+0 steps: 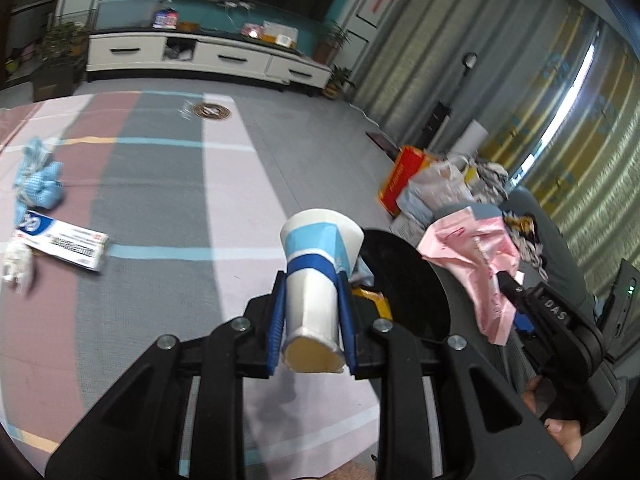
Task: Collect trash
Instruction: 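Carry the pink wet-wipe pack and white-blue paper cup to the black bin, then open both tools over the bin to drop the wipe pack and cup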
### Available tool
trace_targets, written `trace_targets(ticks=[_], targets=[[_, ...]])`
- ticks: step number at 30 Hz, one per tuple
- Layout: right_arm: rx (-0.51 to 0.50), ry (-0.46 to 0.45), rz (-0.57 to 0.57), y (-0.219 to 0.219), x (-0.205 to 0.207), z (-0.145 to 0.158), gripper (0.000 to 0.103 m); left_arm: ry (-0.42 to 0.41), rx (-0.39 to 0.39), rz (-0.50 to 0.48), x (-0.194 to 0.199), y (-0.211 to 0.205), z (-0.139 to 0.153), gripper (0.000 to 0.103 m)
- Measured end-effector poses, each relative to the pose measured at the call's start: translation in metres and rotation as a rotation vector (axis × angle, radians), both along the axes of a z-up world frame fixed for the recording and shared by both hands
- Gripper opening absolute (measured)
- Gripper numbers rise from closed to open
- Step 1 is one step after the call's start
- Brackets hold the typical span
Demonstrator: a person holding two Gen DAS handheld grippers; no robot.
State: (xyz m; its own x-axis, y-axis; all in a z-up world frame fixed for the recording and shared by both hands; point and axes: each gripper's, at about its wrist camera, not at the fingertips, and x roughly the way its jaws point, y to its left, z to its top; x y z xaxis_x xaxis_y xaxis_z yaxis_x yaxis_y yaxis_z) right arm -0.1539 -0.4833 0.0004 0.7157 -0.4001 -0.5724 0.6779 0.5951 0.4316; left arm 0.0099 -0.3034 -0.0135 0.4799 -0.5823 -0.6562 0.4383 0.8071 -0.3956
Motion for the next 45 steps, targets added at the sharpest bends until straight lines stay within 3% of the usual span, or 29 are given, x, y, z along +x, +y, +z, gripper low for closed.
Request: trace_targets(ticks=[12, 25, 31, 35, 37, 39, 42, 45], targets=[[0.123, 0.035, -0.108, -0.038, -0.007, -0.043, 0.031, 0.116, -0.018, -0.166, 0.017, -0.074, -0.033, 0.025], [0.188, 0.103, -0.103, -0.051, 0.011, -0.072, 0.031, 0.261, -0.055, -0.233, 0.043, -0.12, -0.072, 0.026], [0.196, 0.106, -0.106, -0.053, 0.009, -0.074, 0.033, 0.27, -0.032, -0.251, 0.041, -0.135, -0.081, 0.028], [0.196, 0.083, -0.089, -0.051, 0.009, -0.071, 0.046, 0.252, -0.046, -0.238, 0.04, -0.125, -0.073, 0.058], [0.187, 0.066, -0.074, -0.048, 0.009, -0.067, 0.063, 0.243, -0.055, -0.231, 0.041, -0.116, -0.065, 0.065], [0.171, 0.054, -0.06, -0.046, 0.012, -0.062, 0.068, 0.233, -0.07, -0.211, 0.045, -0.102, -0.053, 0.079], [0.137, 0.048, -0.034, -0.039, 0.016, -0.054, 0.078, 0.184, -0.076, -0.151, 0.05, -0.071, -0.032, 0.091], [0.108, 0.043, 0.003, -0.03, 0.022, -0.047, 0.085, 0.139, -0.052, -0.07, 0.056, -0.035, -0.013, 0.094]])
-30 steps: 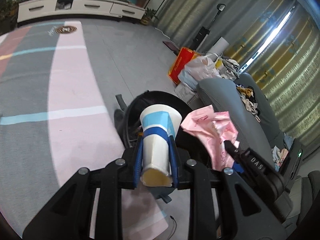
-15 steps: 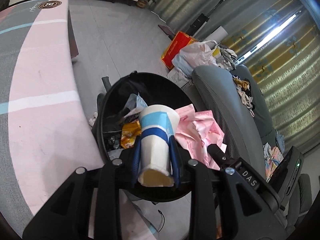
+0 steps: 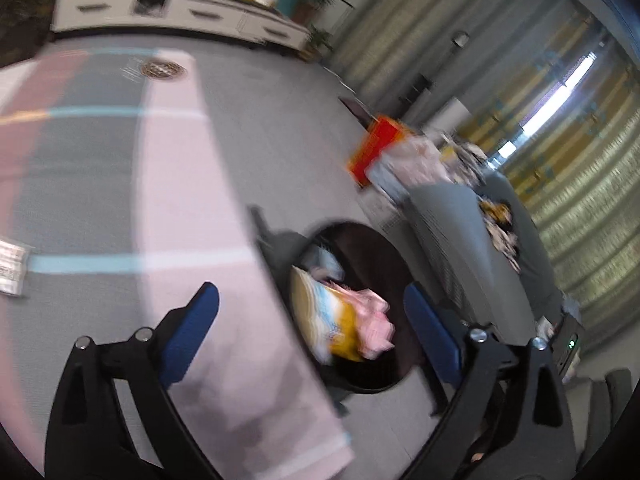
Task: Collect trash
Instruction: 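Open both tools over the bin to drop the wipe pack and cup, then grasp the white ointment box with the right tool while the left tool grasps crumpled tissue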
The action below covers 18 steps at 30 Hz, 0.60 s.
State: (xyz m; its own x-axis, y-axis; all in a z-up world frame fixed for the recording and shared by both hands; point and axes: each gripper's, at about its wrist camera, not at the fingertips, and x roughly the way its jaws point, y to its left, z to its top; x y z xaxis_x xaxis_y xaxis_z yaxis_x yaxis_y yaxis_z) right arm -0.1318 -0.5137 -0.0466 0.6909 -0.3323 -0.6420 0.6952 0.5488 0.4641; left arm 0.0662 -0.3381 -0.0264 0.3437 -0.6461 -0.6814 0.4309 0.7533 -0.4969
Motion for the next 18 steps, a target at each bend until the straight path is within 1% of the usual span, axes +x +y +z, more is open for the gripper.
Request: trace_targets(ticks=[4, 6, 8, 10, 12, 13, 15, 16, 17, 18], targets=[[-0.019, -0.006, 0.05, 0.014, 0.011, 0.007, 0.096, -0.054, 0.063, 0.169, 0.015, 0.072, 0.023, 0.098], [-0.031, -0.003, 0.087, 0.022, 0.02, 0.01, 0.099, -0.071, 0.107, 0.261, 0.021, 0.114, 0.029, 0.099], [-0.046, 0.002, 0.128, 0.033, 0.03, 0.013, 0.1, -0.088, 0.151, 0.331, 0.026, 0.149, 0.032, 0.1], [-0.045, -0.003, 0.178, 0.043, 0.039, 0.014, 0.1, -0.099, 0.218, 0.413, 0.031, 0.188, 0.03, 0.1], [-0.032, -0.01, 0.219, 0.052, 0.047, 0.015, 0.1, -0.071, 0.248, 0.493, 0.037, 0.226, 0.021, 0.1], [-0.027, -0.011, 0.237, 0.057, 0.051, 0.016, 0.1, -0.053, 0.24, 0.512, 0.04, 0.241, 0.015, 0.1], [-0.034, -0.004, 0.257, 0.065, 0.056, 0.017, 0.1, -0.007, 0.223, 0.528, 0.044, 0.267, -0.002, 0.1], [-0.047, 0.004, 0.268, 0.07, 0.059, 0.018, 0.1, 0.007, 0.222, 0.532, 0.045, 0.273, -0.009, 0.099], [-0.074, 0.019, 0.282, 0.077, 0.063, 0.02, 0.1, 0.02, 0.22, 0.536, 0.046, 0.28, -0.017, 0.098], [-0.09, 0.028, 0.289, 0.083, 0.065, 0.021, 0.1, 0.03, 0.21, 0.533, 0.046, 0.285, -0.025, 0.093]])
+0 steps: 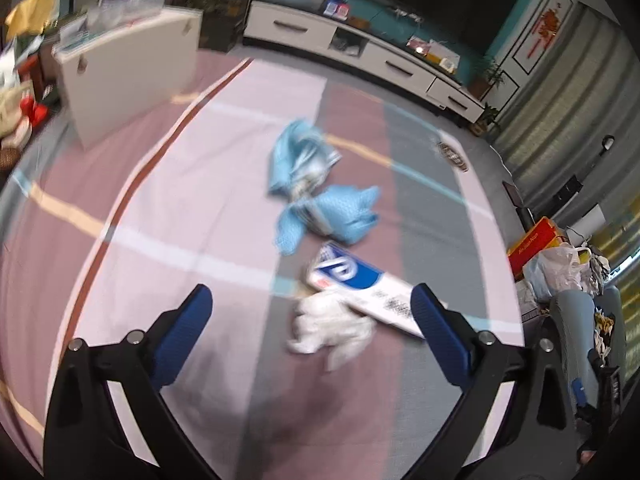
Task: Collect trash
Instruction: 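Grasp the white ointment box with the right tool while the left tool grasps crumpled tissue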
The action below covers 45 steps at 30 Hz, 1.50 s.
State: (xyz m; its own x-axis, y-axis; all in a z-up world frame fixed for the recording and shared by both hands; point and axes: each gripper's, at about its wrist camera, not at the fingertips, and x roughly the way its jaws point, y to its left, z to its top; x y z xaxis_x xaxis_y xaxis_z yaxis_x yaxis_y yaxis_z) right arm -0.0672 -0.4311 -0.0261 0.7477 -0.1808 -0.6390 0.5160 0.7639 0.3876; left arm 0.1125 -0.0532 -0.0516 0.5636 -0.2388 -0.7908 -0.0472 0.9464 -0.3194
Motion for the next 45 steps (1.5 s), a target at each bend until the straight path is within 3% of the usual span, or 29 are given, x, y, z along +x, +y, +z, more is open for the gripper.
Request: trace_targets(ticks=[4, 7, 9, 13, 15, 17, 21, 25, 29, 33, 41, 45], targets=[[-0.06, 0.031, 0.034, 0.017, 0.01, 0.0, 0.1, 0.028, -0.041, -0.068, -0.002, -0.004, -0.031, 0.076], [-0.063, 0.04, 0.074, 0.028, 0.018, -0.002, 0.1, 0.041, -0.061, -0.094, 0.001, -0.011, -0.049, 0.074], [-0.079, 0.053, 0.096, 0.037, 0.024, -0.003, 0.1, 0.008, -0.026, -0.104, 0.001, -0.016, -0.048, 0.072], [-0.123, 0.079, 0.153, 0.057, 0.036, -0.005, 0.1, 0.007, -0.051, -0.113, 0.002, -0.018, -0.052, 0.059], [-0.136, 0.089, 0.203, 0.072, 0.043, -0.006, 0.1, 0.002, -0.063, -0.115, -0.002, -0.017, -0.055, 0.031], [-0.147, 0.099, 0.255, 0.087, 0.052, -0.006, 0.1, 0.012, -0.127, -0.137, -0.004, -0.016, -0.055, 0.02], [-0.189, 0.129, 0.406, 0.131, 0.075, -0.007, 0.1, 0.015, -0.073, -0.085, -0.018, -0.003, -0.042, 0.019], [-0.238, 0.173, 0.606, 0.19, 0.108, -0.007, 0.1, 0.014, -0.127, -0.025, -0.033, 0.027, -0.022, 0.019], [-0.346, 0.248, 0.798, 0.251, 0.146, -0.014, 0.095, -0.046, -0.053, 0.035, -0.044, 0.048, -0.006, 0.019], [-0.38, 0.324, 0.95, 0.295, 0.18, -0.029, 0.087, -0.05, -0.098, 0.058, -0.041, 0.063, -0.002, 0.019], [-0.413, 0.484, 1.023, 0.323, 0.222, -0.069, 0.087, -0.061, -0.143, 0.078, -0.045, 0.082, 0.003, 0.02], [-0.354, 0.509, 1.002, 0.315, 0.229, -0.079, 0.072, -0.067, -0.158, 0.081, -0.047, 0.086, 0.005, 0.02]])
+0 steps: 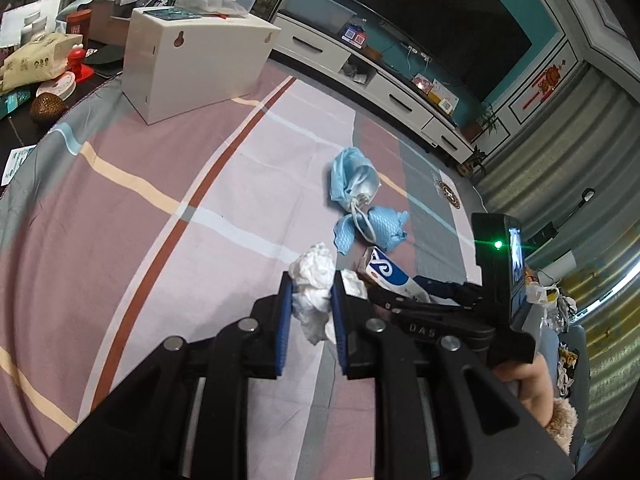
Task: Collect trash
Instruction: 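Grasp the white ointment box with the right tool while the left tool grasps crumpled tissue, then carry the ointment box and tissue over to the black bin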
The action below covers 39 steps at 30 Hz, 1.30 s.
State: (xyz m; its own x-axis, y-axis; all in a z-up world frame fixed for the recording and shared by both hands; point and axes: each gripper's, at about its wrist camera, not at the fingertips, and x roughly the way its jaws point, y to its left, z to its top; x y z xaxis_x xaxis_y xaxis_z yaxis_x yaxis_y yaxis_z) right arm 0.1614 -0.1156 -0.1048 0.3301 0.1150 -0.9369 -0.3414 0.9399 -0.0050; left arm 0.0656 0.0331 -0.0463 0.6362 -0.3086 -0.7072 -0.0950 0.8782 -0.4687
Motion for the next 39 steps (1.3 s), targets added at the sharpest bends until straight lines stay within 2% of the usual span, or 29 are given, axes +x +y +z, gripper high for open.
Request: trace_targets(ticks=[4, 6, 9, 14, 21, 26, 31, 39], targets=[[0.009, -0.026, -0.04, -0.009, -0.006, 0.004, 0.049, -0.001, -0.003, -0.007, -0.001, -0.001, 0.001, 0.02], [0.04, -0.026, -0.054, -0.013, -0.013, 0.005, 0.045, -0.001, -0.003, -0.011, -0.002, -0.002, 0.001, 0.02], [0.146, -0.008, -0.086, -0.025, -0.025, 0.008, 0.037, -0.004, 0.002, -0.02, -0.002, -0.005, 0.002, 0.02], [0.321, -0.018, -0.203, -0.049, -0.057, 0.016, 0.036, -0.006, 0.021, -0.042, -0.003, -0.015, 0.001, 0.02], [0.485, -0.102, -0.32, -0.082, -0.102, 0.038, 0.036, -0.02, 0.063, -0.083, -0.008, -0.037, 0.002, 0.02], [0.445, -0.187, -0.401, -0.097, -0.119, 0.054, 0.036, -0.03, 0.104, -0.101, -0.011, -0.055, 0.002, 0.02], [0.462, -0.233, -0.461, -0.116, -0.135, 0.066, 0.036, -0.044, 0.131, -0.144, -0.015, -0.078, 0.005, 0.02], [0.427, -0.37, -0.588, -0.165, -0.158, 0.095, 0.036, -0.109, 0.13, -0.24, -0.02, -0.138, 0.026, 0.02]])
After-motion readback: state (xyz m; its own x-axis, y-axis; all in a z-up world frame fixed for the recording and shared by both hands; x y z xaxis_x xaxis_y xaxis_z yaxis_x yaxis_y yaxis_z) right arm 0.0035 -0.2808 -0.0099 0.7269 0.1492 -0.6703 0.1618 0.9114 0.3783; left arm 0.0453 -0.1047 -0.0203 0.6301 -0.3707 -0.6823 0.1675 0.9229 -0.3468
